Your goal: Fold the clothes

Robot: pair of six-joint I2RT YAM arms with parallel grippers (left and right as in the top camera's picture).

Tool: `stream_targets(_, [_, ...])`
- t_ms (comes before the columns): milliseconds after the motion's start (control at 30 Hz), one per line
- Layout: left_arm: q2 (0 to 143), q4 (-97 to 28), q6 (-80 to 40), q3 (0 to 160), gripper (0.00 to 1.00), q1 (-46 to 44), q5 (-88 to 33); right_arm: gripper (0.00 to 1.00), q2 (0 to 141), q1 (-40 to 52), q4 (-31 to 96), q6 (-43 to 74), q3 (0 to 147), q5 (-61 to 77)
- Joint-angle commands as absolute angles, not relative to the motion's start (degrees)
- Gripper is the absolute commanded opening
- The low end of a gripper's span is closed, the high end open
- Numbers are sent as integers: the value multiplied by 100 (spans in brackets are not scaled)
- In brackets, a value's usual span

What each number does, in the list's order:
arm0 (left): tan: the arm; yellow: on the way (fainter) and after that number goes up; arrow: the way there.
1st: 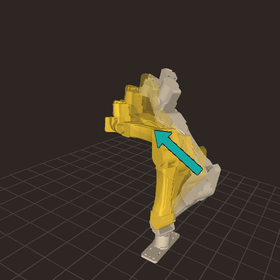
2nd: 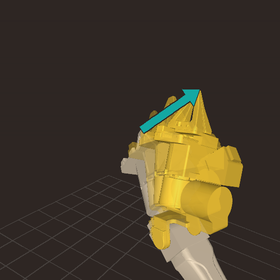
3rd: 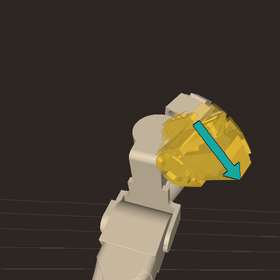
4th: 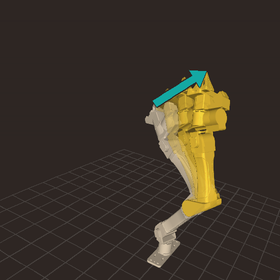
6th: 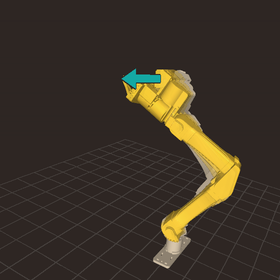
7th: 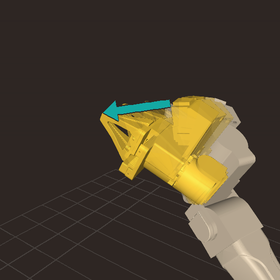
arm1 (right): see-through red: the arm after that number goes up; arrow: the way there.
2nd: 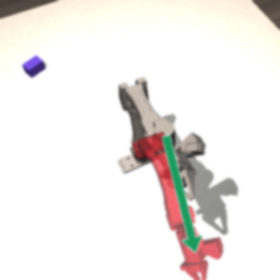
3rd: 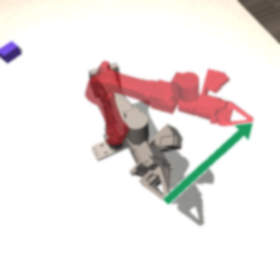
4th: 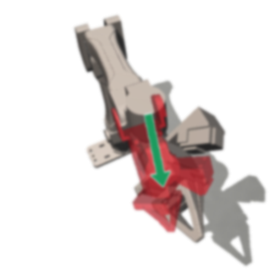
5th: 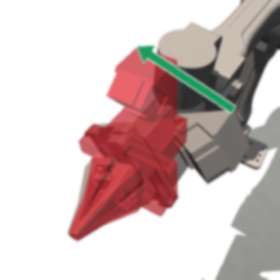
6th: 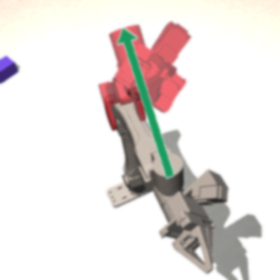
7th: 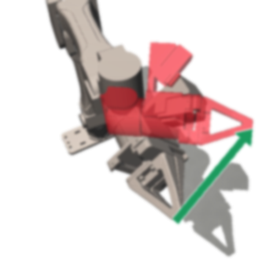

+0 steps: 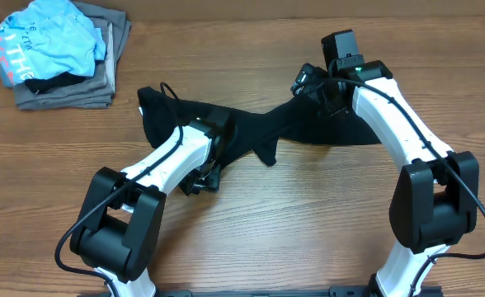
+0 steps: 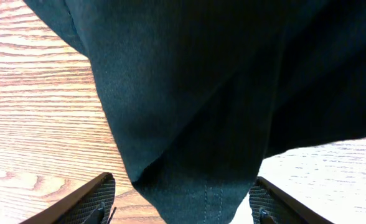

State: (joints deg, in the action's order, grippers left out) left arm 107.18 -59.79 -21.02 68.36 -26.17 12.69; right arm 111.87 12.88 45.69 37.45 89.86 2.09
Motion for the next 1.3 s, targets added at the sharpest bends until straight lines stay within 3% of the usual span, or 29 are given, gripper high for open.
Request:
stream_targets(0, [10822,-5953,-1944,6949,69,-2626,1347,100,11201,1310,4563,3730,9000,130])
stream_targets(500, [10822,-5920,-1776,6947,50,-2628,1350,100,11201,1310,4558,3730,9000,130])
stream_targets(700, [10822,-5909,-1778,6947,36,-2628,1350,100,11201,1310,4574,3730,9000,130])
stream_targets(933, [10822,-5935,-1846,7004,4,-2628,1352,100,11201,1310,4567,3732,9000,89])
stream_targets(1267, [10809,-6646,-2185,7977,4,-2628,1354,100,11201,1310,4556,3732,9000,21])
